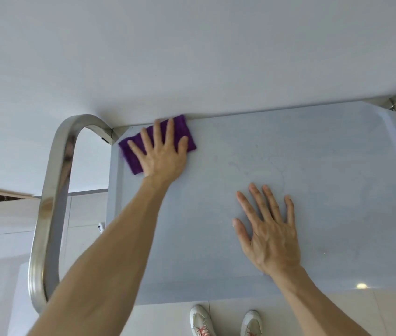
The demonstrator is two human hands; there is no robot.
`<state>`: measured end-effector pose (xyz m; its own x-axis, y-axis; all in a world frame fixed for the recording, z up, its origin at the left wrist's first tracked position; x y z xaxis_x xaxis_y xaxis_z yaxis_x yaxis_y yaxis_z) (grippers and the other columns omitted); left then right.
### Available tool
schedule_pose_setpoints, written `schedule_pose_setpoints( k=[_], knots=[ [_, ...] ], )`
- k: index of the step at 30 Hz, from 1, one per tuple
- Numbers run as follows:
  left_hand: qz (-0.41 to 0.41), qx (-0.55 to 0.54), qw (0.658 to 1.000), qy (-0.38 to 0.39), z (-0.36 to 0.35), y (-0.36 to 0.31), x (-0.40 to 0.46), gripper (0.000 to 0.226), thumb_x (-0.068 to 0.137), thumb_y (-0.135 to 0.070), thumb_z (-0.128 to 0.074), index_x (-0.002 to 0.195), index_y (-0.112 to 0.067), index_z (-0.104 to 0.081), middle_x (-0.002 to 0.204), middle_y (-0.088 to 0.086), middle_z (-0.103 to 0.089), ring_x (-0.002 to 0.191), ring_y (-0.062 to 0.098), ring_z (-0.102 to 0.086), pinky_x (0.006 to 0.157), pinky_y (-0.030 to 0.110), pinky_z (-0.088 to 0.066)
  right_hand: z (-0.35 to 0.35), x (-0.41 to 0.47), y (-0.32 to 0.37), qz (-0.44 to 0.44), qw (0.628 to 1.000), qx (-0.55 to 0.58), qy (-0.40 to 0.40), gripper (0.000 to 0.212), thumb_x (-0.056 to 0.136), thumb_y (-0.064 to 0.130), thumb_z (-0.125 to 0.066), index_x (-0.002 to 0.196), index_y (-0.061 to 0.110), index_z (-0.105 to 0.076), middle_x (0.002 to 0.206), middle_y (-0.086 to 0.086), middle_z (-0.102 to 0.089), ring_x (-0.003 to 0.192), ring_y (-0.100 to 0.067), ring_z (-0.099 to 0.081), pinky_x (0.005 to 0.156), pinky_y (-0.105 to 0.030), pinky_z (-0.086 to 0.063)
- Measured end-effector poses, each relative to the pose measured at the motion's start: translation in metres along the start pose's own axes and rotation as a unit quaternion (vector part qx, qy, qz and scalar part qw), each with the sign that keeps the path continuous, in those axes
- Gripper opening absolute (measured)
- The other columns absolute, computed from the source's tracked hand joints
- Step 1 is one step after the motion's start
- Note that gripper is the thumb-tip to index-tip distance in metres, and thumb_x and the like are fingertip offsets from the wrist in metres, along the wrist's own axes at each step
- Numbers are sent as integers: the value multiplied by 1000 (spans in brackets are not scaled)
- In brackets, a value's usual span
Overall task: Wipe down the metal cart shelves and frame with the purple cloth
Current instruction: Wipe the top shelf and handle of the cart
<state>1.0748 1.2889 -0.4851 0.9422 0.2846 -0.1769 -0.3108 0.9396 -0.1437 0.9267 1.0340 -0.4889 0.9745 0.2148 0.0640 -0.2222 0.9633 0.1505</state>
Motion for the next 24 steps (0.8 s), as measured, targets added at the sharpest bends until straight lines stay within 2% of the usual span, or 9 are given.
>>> schedule_pose_setpoints(
  k=[4, 6, 8, 11, 13, 17, 19, 24],
  knots=[
    [-159, 16, 987, 8, -17, -76, -52, 63, 97, -60, -27, 154, -36, -17, 164, -2, -14, 150, 33, -6, 115, 65, 3, 0, 0, -1, -4, 1000, 4, 5, 57, 98, 56, -32, 152, 35, -33, 163, 4, -24, 151, -20, -20, 119, -60, -16],
    [-225, 35, 974, 14, -25, -84, -89, 63, 97, -62, -25, 154, -36, -21, 163, -3, -18, 151, 30, -9, 116, 64, -2, 0, 0, -1, -1, 1000, 2, 10, 58, 99, 57, -31, 152, 35, -31, 163, 4, -23, 152, -19, -18, 119, -60, -15],
    [-246, 49, 968, 9, -27, -64, -110, 62, 96, -64, -24, 152, -37, -26, 162, -3, -24, 150, 28, -14, 117, 63, -6, -1, 0, -2, -1, 1000, 1, 12, 58, 99, 57, -32, 152, 35, -31, 163, 4, -23, 152, -19, -17, 119, -60, -16],
    [-212, 59, 976, -1, -18, -17, -101, 62, 95, -65, -24, 151, -38, -28, 161, -3, -26, 150, 26, -17, 117, 62, -6, -1, 1, -2, -5, 1000, 1, 13, 58, 98, 56, -34, 152, 35, -32, 163, 4, -23, 152, -19, -18, 119, -60, -16],
    [-150, 40, 988, 8, -11, 4, -74, 62, 95, -66, -22, 152, -41, -22, 163, -4, -19, 151, 25, -11, 118, 61, 1, 0, 1, -2, -5, 1000, 2, 13, 58, 98, 56, -34, 152, 35, -32, 163, 4, -24, 151, -19, -19, 118, -60, -16],
    [-25, -10, 1000, 11, -6, -6, -21, 64, 96, -65, -16, 154, -40, -8, 165, -4, -4, 151, 29, 6, 114, 66, 8, 1, 1, -1, -5, 1000, 10, 11, 57, 98, 56, -35, 152, 36, -33, 163, 4, -24, 151, -19, -20, 118, -60, -17],
    [-21, -18, 999, 18, -12, -42, -10, 64, 96, -63, -15, 154, -39, -4, 165, -2, 1, 150, 32, 9, 112, 68, 9, 0, 1, -2, -8, 1000, 11, 15, 57, 98, 56, -35, 151, 36, -34, 163, 5, -24, 151, -19, -20, 118, -60, -17],
    [-91, -10, 995, 38, -29, -141, -20, 63, 99, -59, -15, 155, -36, 2, 165, 3, 8, 149, 37, 14, 110, 70, 13, -4, 1, -3, -13, 999, 15, 37, 59, 99, 59, -29, 153, 38, -27, 165, 5, -18, 152, -18, -14, 119, -59, -15]
  ],
)
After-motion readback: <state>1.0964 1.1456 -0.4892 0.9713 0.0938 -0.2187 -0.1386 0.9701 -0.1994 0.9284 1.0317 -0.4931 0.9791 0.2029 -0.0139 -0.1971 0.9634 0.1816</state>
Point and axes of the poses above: each hand's wrist, its own x-axis towards the middle knuckle, its own z-axis out of the back of the hand, y = z × x, the point moved 10 cm from there along x, towards the middle knuckle
